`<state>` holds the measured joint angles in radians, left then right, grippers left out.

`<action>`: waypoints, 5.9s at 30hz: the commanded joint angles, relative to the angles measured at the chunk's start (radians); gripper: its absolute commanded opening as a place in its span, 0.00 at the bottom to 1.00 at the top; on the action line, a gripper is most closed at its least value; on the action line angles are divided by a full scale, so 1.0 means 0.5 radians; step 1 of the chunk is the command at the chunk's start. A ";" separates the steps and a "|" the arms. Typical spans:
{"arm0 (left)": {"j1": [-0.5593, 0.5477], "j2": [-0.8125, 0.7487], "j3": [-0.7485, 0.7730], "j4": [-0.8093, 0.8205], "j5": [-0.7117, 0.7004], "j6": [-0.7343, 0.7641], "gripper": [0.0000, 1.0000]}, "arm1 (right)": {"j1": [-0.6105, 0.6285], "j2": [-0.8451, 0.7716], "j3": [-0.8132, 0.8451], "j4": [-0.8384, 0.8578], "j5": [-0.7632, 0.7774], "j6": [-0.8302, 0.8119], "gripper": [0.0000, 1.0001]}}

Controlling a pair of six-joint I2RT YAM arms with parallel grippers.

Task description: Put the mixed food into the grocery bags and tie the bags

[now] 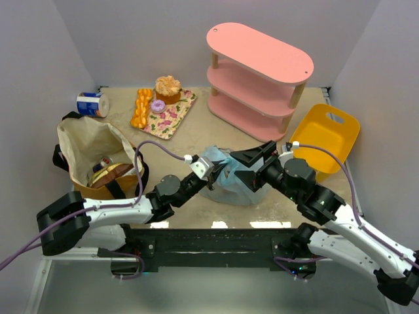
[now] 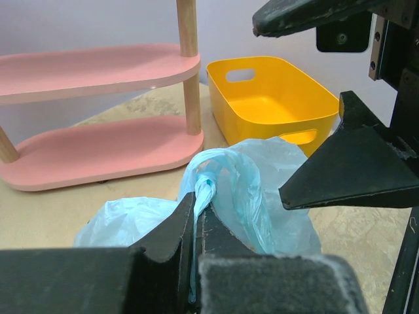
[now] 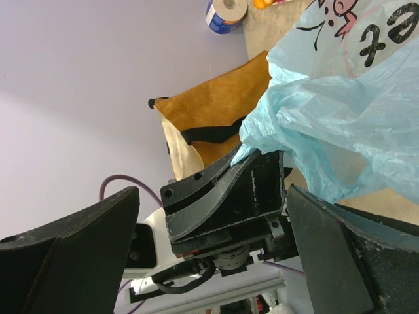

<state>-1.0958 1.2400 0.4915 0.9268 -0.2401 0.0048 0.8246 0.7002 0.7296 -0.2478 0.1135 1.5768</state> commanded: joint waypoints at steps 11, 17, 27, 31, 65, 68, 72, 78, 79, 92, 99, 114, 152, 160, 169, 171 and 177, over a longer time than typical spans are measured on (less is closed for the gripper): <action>-0.014 0.014 0.026 0.174 -0.054 0.030 0.00 | 0.047 0.164 -0.088 0.158 0.117 0.086 0.99; -0.014 0.014 0.023 0.180 -0.057 0.036 0.00 | 0.057 0.265 -0.122 0.330 0.129 0.120 0.99; -0.014 0.008 0.008 0.205 -0.060 0.033 0.00 | 0.087 0.456 -0.128 0.486 0.184 0.157 0.99; -0.014 0.002 -0.004 0.211 -0.063 0.024 0.00 | 0.084 0.477 -0.177 0.593 0.276 0.190 0.96; -0.014 -0.090 -0.017 0.107 0.088 0.018 0.00 | 0.127 0.671 -0.198 0.781 0.506 0.132 0.56; -0.014 -0.105 -0.038 0.116 0.097 0.006 0.00 | 0.127 0.634 -0.201 0.756 0.671 0.123 0.55; -0.017 -0.139 -0.072 0.125 0.137 -0.074 0.00 | 0.127 0.643 -0.213 0.799 0.798 0.144 0.53; -0.014 -0.203 -0.093 0.092 0.168 -0.108 0.00 | 0.127 0.824 -0.192 1.008 0.798 0.120 0.50; -0.014 -0.219 -0.124 0.098 0.158 -0.099 0.00 | 0.127 0.839 -0.198 1.075 0.786 0.117 0.50; 0.087 -0.486 0.050 -0.515 0.324 -0.117 0.00 | 0.127 0.732 -0.107 1.128 0.871 -0.456 0.00; 0.133 -0.446 0.354 -0.963 0.293 0.073 0.00 | 0.127 0.655 0.126 0.751 0.969 -0.766 0.00; 0.148 -0.240 0.290 -0.593 0.084 0.162 0.00 | 0.124 0.364 0.320 0.112 0.623 -0.768 0.81; 0.111 -0.305 0.078 -0.399 0.293 0.156 0.00 | 0.127 0.925 0.268 0.437 0.638 -0.365 0.69; 0.111 -0.323 0.081 -0.433 0.226 0.181 0.00 | 0.127 0.849 0.293 0.247 0.702 -0.365 0.75; 0.111 -0.290 0.106 -0.439 -0.050 0.159 0.00 | 0.127 0.441 0.152 -0.014 0.749 -0.368 0.82; 0.111 -0.289 0.103 -0.424 -0.041 0.150 0.00 | 0.127 0.385 0.112 0.020 0.672 -0.417 0.77; 0.115 -0.265 0.164 -0.507 0.026 0.052 0.00 | 0.127 0.259 -0.035 0.224 0.559 -0.769 0.51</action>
<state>-1.0355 1.0996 0.5259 0.6621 -0.2234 0.0643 0.8879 0.8551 0.7586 -0.2176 0.4210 1.3201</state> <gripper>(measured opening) 0.027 0.587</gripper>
